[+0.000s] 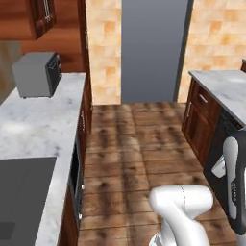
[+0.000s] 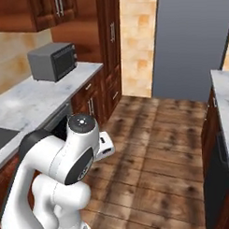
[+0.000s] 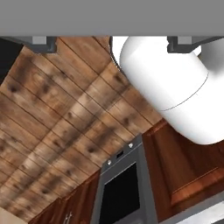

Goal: Move the pot and pan from the stove into the sink.

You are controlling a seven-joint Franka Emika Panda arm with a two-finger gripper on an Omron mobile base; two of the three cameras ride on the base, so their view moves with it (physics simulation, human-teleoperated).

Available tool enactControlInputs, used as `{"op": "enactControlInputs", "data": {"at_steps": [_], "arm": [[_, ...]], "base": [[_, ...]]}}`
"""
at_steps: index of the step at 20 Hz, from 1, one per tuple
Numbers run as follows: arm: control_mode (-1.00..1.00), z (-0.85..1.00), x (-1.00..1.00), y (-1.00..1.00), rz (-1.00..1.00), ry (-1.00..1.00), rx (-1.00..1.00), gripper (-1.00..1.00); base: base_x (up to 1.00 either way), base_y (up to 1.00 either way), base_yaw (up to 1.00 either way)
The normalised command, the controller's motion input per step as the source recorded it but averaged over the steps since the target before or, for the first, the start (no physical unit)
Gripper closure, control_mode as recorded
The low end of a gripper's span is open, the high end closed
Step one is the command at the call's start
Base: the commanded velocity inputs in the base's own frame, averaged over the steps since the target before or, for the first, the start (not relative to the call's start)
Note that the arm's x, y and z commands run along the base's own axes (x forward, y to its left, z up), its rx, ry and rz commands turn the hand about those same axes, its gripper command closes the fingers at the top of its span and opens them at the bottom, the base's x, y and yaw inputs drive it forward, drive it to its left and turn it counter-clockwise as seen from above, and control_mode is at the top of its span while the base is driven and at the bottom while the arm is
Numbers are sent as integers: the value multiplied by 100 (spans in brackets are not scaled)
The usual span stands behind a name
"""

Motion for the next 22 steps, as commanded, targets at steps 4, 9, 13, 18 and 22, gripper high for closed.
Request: {"op": "enactControlInputs", "data": {"at_steps": [4,9,13,18,22], "arm": [[100,0,0,0,0,0,0,-100],[100,0,0,0,0,0,0,-100],[100,0,0,0,0,0,0,-100],[100,0,0,0,0,0,0,-100],[100,0,0,0,0,0,0,-100]], "base": [[0,-7,-50],[0,-7,-50],[0,-5,-50],[0,-4,-50],[0,-4,-50]]}}
